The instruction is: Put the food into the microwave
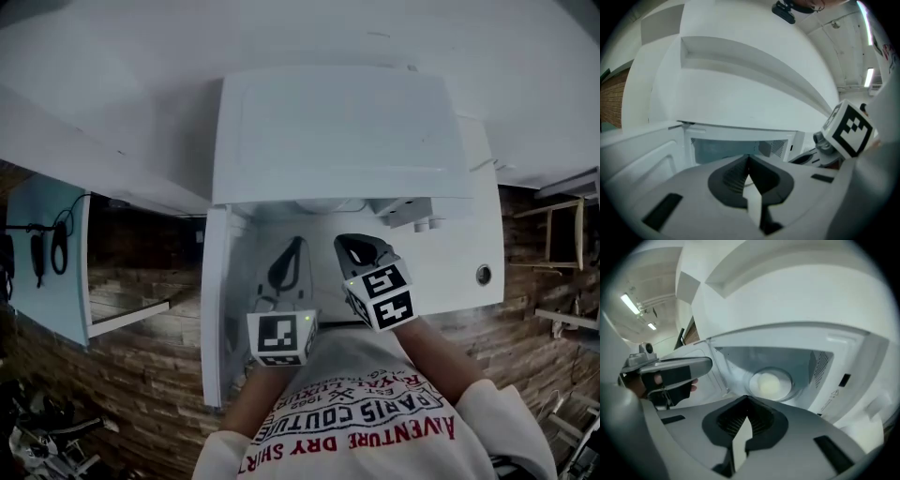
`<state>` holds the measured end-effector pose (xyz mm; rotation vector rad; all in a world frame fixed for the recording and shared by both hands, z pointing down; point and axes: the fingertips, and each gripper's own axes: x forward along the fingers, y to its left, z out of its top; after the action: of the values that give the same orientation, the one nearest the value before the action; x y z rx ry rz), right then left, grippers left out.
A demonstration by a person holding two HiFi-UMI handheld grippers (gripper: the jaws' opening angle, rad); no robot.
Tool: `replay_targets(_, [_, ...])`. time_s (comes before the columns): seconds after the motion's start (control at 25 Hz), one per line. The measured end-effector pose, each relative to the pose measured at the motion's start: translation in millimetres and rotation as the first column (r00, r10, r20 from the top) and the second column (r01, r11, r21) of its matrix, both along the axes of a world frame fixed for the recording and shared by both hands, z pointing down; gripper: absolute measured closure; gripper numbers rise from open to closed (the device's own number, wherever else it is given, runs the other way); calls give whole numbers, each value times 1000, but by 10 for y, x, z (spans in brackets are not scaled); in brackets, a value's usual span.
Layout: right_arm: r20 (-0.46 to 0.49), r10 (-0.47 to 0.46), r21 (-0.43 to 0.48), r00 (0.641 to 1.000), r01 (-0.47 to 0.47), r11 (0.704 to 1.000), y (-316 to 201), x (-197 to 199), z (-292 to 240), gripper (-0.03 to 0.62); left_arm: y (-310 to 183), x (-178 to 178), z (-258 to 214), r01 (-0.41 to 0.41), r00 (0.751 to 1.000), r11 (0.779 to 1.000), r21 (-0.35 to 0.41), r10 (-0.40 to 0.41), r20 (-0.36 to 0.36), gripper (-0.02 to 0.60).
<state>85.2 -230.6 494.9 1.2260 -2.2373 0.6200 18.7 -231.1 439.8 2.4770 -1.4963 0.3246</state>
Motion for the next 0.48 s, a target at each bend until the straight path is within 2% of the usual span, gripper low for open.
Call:
replay_targets(0.12, [27,33,156,999,-36,987,0,52,-403,582,7,78,-248,-16,1000,998,60,16,-5,578])
replay_targets(0.24, [22,55,297,998,-59,953,18,102,-790,582,33,136,-519,-26,1000,993,115,27,-14,578])
replay_targets(0.48, [138,67,425,988,-120,897,97,278,-1387,582,103,181,-1020,-15,999,973,229,23,-32,578])
